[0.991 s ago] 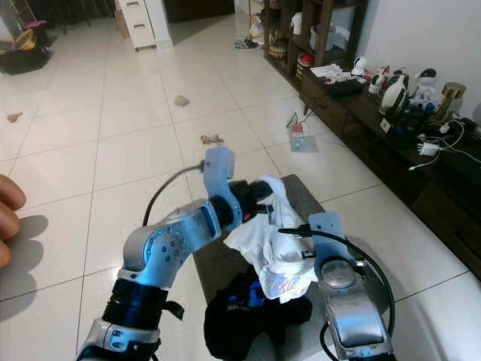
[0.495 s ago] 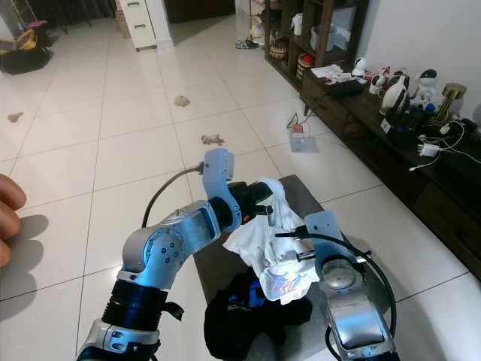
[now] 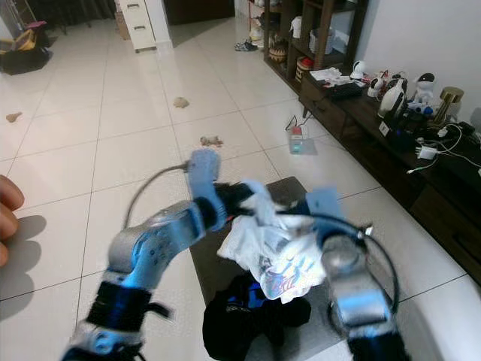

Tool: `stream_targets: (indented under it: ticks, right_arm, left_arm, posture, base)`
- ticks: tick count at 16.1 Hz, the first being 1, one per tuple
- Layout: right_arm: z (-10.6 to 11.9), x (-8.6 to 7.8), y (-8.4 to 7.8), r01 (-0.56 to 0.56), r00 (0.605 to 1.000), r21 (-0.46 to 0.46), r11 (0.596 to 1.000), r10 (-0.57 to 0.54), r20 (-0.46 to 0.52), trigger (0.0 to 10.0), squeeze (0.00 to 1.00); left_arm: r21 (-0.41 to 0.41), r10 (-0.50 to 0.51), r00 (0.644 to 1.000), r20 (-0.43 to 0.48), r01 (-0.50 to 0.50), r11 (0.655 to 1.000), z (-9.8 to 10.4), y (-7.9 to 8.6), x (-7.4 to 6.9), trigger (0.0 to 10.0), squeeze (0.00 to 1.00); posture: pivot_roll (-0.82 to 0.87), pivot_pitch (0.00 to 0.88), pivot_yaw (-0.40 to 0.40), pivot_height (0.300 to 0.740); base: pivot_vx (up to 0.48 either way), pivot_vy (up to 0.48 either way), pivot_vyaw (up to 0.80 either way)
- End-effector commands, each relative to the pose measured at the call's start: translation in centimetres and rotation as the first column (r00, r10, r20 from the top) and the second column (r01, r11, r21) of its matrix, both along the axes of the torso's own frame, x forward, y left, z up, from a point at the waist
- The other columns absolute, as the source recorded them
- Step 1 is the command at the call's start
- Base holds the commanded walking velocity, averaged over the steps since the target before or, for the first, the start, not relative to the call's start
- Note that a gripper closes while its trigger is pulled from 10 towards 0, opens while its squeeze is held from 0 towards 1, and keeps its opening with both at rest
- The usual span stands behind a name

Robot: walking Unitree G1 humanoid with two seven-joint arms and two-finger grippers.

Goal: Hang hanger

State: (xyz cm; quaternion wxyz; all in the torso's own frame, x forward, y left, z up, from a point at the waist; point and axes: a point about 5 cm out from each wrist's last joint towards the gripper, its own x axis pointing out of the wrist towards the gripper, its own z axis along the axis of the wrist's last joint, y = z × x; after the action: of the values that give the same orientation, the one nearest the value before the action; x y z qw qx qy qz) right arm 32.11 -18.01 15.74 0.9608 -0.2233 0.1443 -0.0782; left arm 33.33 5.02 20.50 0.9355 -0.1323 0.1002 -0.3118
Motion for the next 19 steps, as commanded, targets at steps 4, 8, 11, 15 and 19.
stream_targets:
  ticks: [4, 8, 11, 15, 19]
  right_arm:
    - [4.3, 0.5, 0.5, -0.011, 0.978, -0.078, 0.997, 0.027, 0.207, 0.0, 0.00]
    - [5.9, 0.4, 1.4, -0.055, 0.938, -0.119, 0.991, 0.092, 0.334, 0.0, 0.00]
    - [5.5, 0.2, 1.5, -0.069, 0.921, -0.139, 0.988, 0.116, 0.371, 0.0, 0.00]
    - [4.1, -0.3, 1.1, -0.100, 0.922, 0.090, 0.991, 0.059, 0.383, 0.0, 0.00]
    - [3.9, -3.3, -2.9, -0.050, 0.880, 0.507, 0.860, -0.202, 0.431, 0.0, 0.00]
  left_arm:
    - [0.162, 0.072, 0.995, -0.064, -0.061, 0.985, -3.2, 3.3, -1.0, 10.0, 0.43]
    - [0.313, 0.023, 0.999, -0.044, -0.008, 0.950, -4.8, 4.6, -2.7, 10.0, 1.00]
    - [0.446, -0.057, 0.993, -0.104, 0.098, 0.890, -6.9, 5.3, -5.0, 10.0, 1.00]
    - [0.460, 0.209, 0.978, 0.027, -0.197, 0.866, -7.6, 8.8, -5.0, 10.0, 1.00]
    - [0.306, 0.477, 0.805, 0.352, -0.581, 0.754, -4.4, 12.6, -6.7, 10.0, 1.00]
  posture:
    - [-0.05, 0.071, 0.009, 0.740]
    - [-0.04, 0.075, 0.004, 0.740]
    - [-0.03, 0.080, 0.002, 0.740]
    - [-0.03, 0.081, -0.008, 0.740]
    - [-0.04, 0.090, -0.012, 0.740]
  base:
    - [0.000, 0.000, 0.00]
    - [0.000, 0.000, 0.00]
    - [0.000, 0.000, 0.00]
    - [0.000, 0.000, 0.00]
    - [0.000, 0.000, 0.00]
